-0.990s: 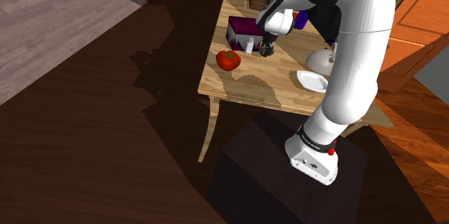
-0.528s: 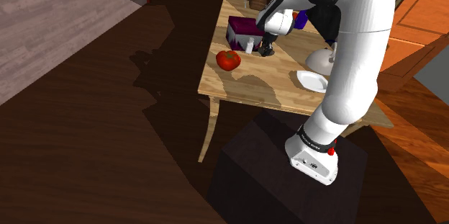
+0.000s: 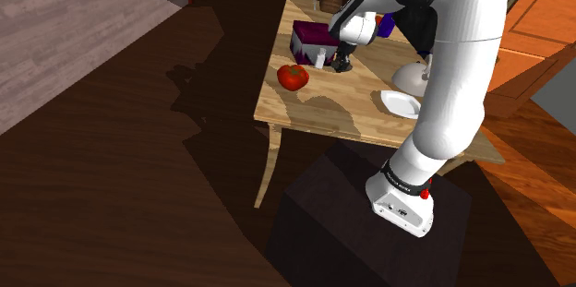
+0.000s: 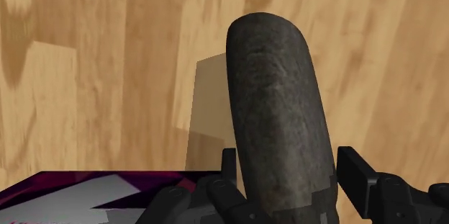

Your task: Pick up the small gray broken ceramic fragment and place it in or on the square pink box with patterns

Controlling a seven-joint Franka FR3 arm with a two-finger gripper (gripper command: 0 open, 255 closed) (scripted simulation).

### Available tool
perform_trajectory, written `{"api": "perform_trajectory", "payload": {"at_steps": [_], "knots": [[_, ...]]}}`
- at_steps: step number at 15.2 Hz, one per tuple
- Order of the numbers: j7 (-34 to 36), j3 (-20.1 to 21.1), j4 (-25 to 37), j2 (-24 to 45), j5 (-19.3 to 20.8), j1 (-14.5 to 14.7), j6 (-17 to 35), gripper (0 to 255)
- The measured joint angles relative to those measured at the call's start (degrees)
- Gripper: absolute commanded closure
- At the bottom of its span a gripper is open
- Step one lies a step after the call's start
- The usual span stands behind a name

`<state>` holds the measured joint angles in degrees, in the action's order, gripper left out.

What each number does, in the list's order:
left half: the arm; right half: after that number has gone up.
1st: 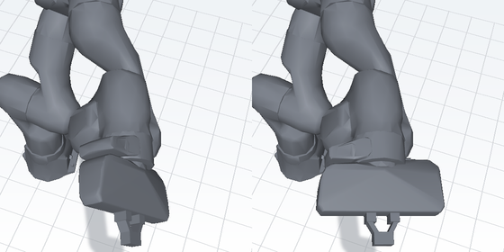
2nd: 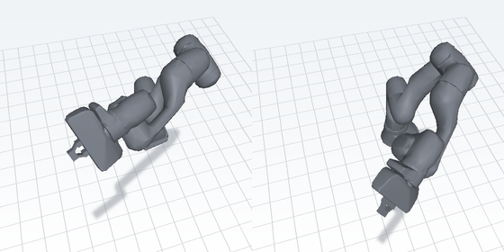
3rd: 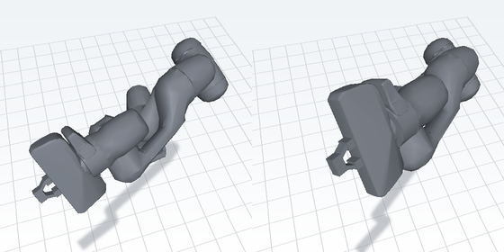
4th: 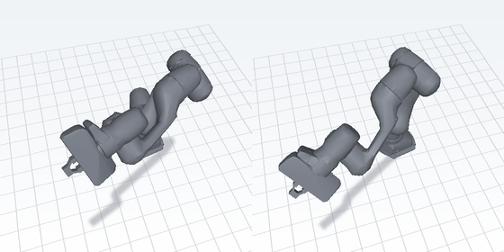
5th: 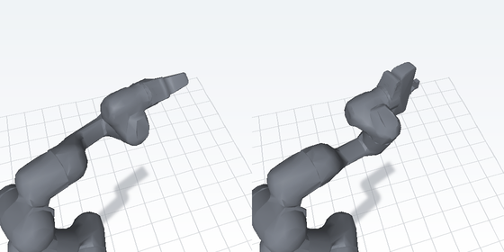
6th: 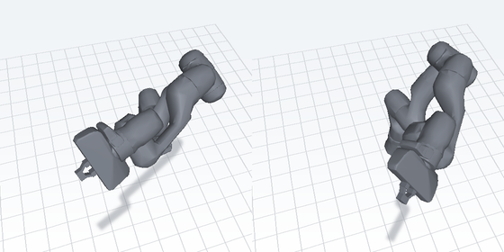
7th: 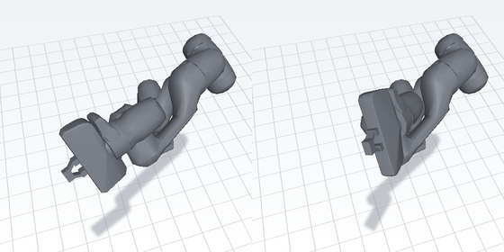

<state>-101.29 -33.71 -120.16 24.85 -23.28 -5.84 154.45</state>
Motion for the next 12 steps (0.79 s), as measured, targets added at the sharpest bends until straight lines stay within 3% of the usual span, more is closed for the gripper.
{"api": "perform_trajectory", "payload": {"at_steps": [12], "knots": [[4.55,-5.33,0.81,-6.14,6.83,4.21,-6.31,255]]}}
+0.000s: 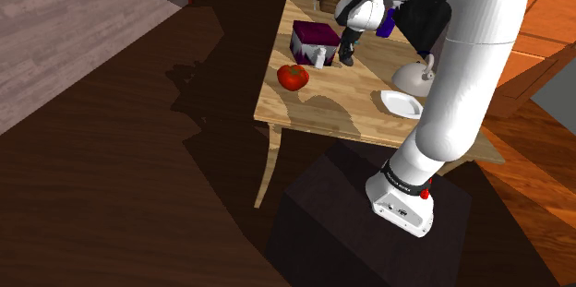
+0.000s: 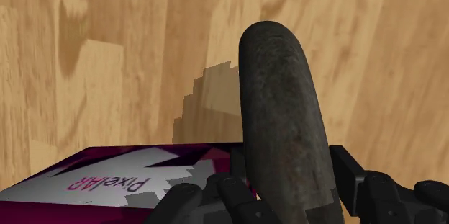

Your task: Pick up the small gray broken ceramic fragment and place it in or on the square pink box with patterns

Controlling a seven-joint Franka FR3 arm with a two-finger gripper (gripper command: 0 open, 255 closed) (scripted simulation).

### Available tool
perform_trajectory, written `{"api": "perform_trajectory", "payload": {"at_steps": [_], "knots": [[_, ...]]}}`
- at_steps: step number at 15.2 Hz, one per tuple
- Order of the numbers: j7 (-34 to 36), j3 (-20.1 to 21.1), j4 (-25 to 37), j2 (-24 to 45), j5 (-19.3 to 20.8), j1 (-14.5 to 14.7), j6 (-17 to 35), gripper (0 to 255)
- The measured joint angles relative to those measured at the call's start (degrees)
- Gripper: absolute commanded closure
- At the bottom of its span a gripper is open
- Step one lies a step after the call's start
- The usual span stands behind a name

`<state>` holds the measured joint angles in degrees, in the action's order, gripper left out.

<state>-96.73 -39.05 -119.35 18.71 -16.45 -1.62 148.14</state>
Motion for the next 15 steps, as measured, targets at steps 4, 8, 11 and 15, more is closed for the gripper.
{"api": "perform_trajectory", "payload": {"at_steps": [4,8,11,15], "knots": [[1.40,-1.36,0.81,-1.83,2.15,1.04,-2.29,255],[3.20,-2.77,1.72,-4.08,4.78,2.33,-4.97,255],[4.30,-3.55,2.47,-5.54,6.43,3.05,-6.82,255],[5.57,-4.38,3.62,-7.36,8.46,3.80,-9.31,255]]}}
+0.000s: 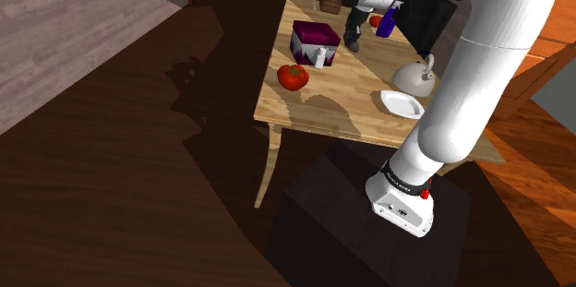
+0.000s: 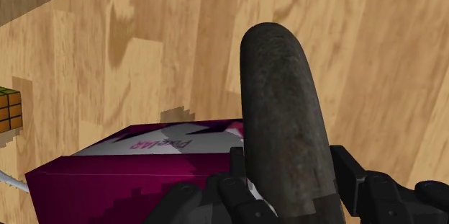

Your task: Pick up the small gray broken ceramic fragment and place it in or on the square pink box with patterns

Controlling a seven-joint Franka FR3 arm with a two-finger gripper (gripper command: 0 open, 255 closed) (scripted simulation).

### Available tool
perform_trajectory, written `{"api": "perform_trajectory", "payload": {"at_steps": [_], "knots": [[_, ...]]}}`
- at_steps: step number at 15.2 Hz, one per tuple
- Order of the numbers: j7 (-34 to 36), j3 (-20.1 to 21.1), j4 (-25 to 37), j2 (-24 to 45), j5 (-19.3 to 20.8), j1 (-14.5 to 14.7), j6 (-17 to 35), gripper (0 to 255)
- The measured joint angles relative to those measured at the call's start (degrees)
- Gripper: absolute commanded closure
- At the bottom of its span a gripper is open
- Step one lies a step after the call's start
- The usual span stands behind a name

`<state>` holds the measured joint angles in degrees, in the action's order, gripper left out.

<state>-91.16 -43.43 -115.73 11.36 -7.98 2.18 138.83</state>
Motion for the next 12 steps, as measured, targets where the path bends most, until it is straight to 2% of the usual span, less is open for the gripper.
{"api": "perform_trajectory", "payload": {"at_steps": [12], "knots": [[3.09,-1.33,5.24,-4.71,4.99,1.51,-8.61,255]]}}
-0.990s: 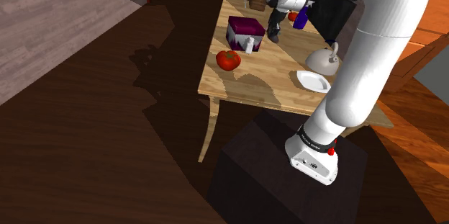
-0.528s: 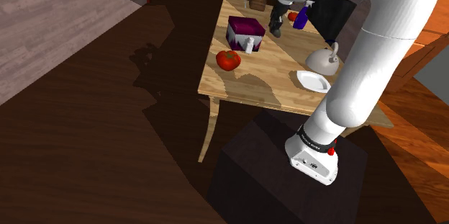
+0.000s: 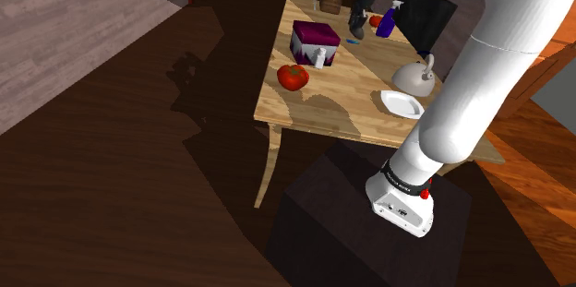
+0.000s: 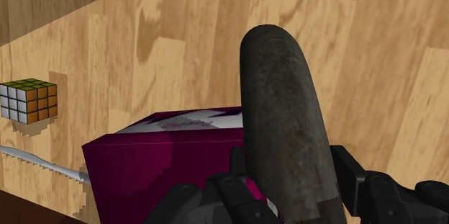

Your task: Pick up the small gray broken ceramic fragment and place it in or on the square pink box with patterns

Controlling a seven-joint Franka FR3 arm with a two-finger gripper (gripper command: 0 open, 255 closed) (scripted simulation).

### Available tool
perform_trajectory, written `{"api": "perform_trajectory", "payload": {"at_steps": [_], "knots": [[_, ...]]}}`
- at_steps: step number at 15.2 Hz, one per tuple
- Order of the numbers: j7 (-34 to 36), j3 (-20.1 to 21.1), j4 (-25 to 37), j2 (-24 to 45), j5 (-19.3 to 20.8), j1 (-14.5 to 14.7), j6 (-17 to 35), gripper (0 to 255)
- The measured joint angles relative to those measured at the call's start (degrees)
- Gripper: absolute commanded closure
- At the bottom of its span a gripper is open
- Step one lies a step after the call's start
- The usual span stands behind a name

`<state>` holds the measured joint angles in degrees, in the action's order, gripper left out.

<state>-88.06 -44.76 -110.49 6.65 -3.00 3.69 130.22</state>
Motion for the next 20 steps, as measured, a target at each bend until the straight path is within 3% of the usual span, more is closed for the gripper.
{"api": "perform_trajectory", "payload": {"at_steps": [3,5,11,17,20], "knots": [[0.34,-0.10,1.35,-0.64,0.61,0.14,-1.81,255],[0.24,0.45,4.47,2.00,-1.26,-0.05,-3.03,255],[0.97,3.83,18.99,14.32,-8.77,-2.38,-8.00,255],[3.09,7.58,39.02,27.86,-14.44,-7.86,-15.67,255],[3.31,8.18,40.24,29.71,-15.15,-8.41,-15.18,255]]}}
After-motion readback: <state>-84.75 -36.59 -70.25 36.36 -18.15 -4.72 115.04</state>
